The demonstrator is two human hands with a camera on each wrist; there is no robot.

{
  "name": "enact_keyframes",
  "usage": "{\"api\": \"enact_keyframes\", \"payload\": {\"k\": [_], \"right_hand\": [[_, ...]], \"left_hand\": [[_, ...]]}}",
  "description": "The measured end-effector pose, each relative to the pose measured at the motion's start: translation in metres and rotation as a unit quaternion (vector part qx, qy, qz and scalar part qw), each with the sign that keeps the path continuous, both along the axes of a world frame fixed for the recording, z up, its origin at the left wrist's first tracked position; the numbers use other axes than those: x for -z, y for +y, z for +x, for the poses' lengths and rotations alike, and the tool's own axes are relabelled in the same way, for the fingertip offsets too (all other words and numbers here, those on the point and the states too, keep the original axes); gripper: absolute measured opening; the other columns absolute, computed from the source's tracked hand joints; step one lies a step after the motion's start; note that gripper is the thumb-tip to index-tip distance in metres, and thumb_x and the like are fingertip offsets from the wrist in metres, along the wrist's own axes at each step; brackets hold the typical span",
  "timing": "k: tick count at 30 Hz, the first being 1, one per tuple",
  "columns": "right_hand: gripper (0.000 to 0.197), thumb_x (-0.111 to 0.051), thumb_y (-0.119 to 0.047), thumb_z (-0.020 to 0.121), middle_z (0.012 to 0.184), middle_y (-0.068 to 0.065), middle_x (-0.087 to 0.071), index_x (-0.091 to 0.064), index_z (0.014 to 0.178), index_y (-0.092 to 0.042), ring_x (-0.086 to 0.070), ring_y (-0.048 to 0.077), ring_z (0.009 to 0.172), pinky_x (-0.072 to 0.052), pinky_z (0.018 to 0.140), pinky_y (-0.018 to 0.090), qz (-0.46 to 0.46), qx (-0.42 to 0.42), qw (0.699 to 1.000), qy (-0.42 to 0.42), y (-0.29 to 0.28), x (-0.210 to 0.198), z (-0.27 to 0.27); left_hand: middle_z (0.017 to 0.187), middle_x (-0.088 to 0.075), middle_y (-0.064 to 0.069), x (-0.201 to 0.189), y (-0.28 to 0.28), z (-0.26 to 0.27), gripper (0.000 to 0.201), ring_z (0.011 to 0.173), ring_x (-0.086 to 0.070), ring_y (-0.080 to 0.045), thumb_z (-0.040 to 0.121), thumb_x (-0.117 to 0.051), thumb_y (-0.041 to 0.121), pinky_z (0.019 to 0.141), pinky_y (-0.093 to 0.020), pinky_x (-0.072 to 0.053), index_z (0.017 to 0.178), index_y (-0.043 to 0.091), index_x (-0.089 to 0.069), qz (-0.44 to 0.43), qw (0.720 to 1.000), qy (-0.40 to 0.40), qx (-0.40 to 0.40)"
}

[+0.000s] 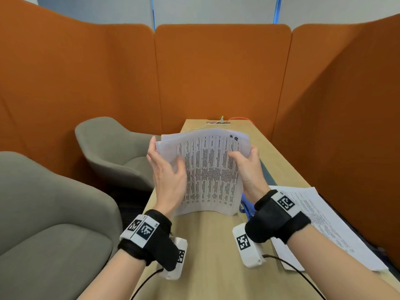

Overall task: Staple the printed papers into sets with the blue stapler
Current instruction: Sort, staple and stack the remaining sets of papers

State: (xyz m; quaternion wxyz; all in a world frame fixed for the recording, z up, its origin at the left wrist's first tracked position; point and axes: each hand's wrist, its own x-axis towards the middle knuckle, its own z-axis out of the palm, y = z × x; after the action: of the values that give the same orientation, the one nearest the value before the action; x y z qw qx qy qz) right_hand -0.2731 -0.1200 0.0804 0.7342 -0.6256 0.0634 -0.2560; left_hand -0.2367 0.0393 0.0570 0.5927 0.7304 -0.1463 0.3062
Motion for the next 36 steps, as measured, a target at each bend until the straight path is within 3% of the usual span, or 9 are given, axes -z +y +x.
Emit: {"api": "enact_keyframes", "payload": {"k": [4, 7, 9, 12, 15, 23, 28, 32, 36], "right_hand": [[0.045, -0.047, -0.027, 0.093, 0.133, 0.004, -0.051, -0.026, 0.132, -0.037, -0.051, 0.022, 0.123, -0.041, 0.105, 0.047, -0.134, 0.063, 0.988, -0.037, -0.005, -0.006, 0.005], [0.056, -0.044, -0.011, 0.098, 0.145, -0.003, -0.035, -0.022, 0.145, -0.031, -0.040, 0.006, 0.126, -0.033, 0.107, 0.016, -0.287, 0.114, 0.944, -0.115, -0.006, -0.011, 0.003], [0.056, -0.041, -0.006, 0.099, 0.125, -0.001, -0.041, -0.027, 0.147, -0.031, -0.051, 0.015, 0.092, -0.040, 0.083, 0.011, -0.382, 0.143, 0.903, -0.136, -0.007, -0.013, 0.002], [0.044, -0.042, -0.007, 0.098, 0.095, 0.002, -0.037, -0.050, 0.136, -0.029, -0.043, 0.013, 0.067, -0.035, 0.061, 0.016, -0.442, 0.179, 0.870, -0.122, -0.010, -0.008, 0.010], [0.036, -0.046, -0.002, 0.096, 0.091, 0.004, -0.040, -0.063, 0.122, -0.019, -0.045, 0.014, 0.076, -0.036, 0.072, 0.004, -0.397, 0.184, 0.885, -0.162, -0.011, -0.005, 0.017], [0.043, -0.039, 0.000, 0.096, 0.112, 0.007, -0.050, -0.051, 0.133, -0.019, -0.044, -0.003, 0.085, -0.029, 0.081, -0.005, -0.392, 0.142, 0.898, -0.139, -0.004, 0.005, 0.010], [0.067, -0.034, 0.015, 0.088, 0.120, 0.000, -0.042, -0.035, 0.144, -0.022, -0.040, -0.010, 0.083, -0.023, 0.079, -0.012, -0.368, 0.141, 0.906, -0.156, 0.003, -0.002, 0.007], [0.045, -0.039, 0.000, 0.095, 0.114, 0.004, -0.045, -0.045, 0.134, -0.020, -0.043, -0.014, 0.076, -0.031, 0.073, -0.007, -0.361, 0.162, 0.907, -0.147, 0.003, -0.008, 0.007], [0.031, -0.040, -0.003, 0.095, 0.115, 0.001, -0.050, -0.049, 0.122, -0.016, -0.045, -0.008, 0.088, -0.032, 0.077, 0.008, -0.370, 0.171, 0.902, -0.141, 0.002, -0.007, 0.011]], "left_hand": [[0.155, -0.013, 0.002, -0.011, 0.011, 0.007, 0.081, 0.138, -0.028, -0.016, 0.092, -0.058, 0.014, 0.106, -0.021, -0.026, 0.151, 0.018, -0.003, 0.034, 0.997, -0.057, -0.030], [0.130, -0.029, 0.007, -0.017, 0.017, 0.014, 0.080, 0.083, -0.055, 0.002, 0.092, -0.056, 0.010, 0.076, -0.007, -0.044, 0.149, 0.030, -0.005, 0.096, 0.986, -0.130, -0.043], [0.109, -0.036, 0.004, -0.019, 0.020, 0.022, 0.074, 0.058, -0.043, -0.005, 0.093, -0.054, 0.009, 0.057, -0.006, -0.040, 0.147, 0.034, -0.010, 0.145, 0.973, -0.172, -0.054], [0.094, -0.036, 0.001, -0.019, 0.023, 0.033, 0.056, 0.066, -0.038, -0.006, 0.094, -0.054, 0.005, 0.068, 0.001, -0.037, 0.143, 0.024, -0.037, 0.180, 0.960, -0.209, -0.048], [0.090, -0.040, 0.000, -0.020, 0.019, 0.036, 0.038, 0.072, -0.037, 0.002, 0.094, -0.054, 0.005, 0.073, 0.003, -0.032, 0.131, 0.012, -0.054, 0.172, 0.959, -0.221, -0.047], [0.118, -0.055, -0.005, -0.013, 0.009, 0.032, 0.032, 0.099, -0.043, 0.007, 0.096, -0.050, 0.006, 0.089, 0.004, -0.028, 0.128, 0.008, -0.049, 0.109, 0.976, -0.183, -0.040], [0.111, -0.055, 0.002, -0.016, 0.013, 0.029, 0.031, 0.093, -0.053, -0.008, 0.096, -0.049, 0.007, 0.086, -0.019, -0.045, 0.127, 0.009, -0.047, 0.074, 0.980, -0.184, -0.031], [0.112, -0.058, -0.002, -0.020, 0.014, 0.031, 0.025, 0.097, -0.047, 0.003, 0.095, -0.049, 0.003, 0.089, -0.001, -0.033, 0.119, 0.005, -0.055, 0.097, 0.973, -0.203, -0.047], [0.108, -0.057, 0.000, -0.020, 0.012, 0.031, 0.020, 0.093, -0.048, 0.000, 0.095, -0.048, 0.005, 0.085, -0.005, -0.038, 0.114, 0.006, -0.053, 0.080, 0.980, -0.179, -0.039]]}}
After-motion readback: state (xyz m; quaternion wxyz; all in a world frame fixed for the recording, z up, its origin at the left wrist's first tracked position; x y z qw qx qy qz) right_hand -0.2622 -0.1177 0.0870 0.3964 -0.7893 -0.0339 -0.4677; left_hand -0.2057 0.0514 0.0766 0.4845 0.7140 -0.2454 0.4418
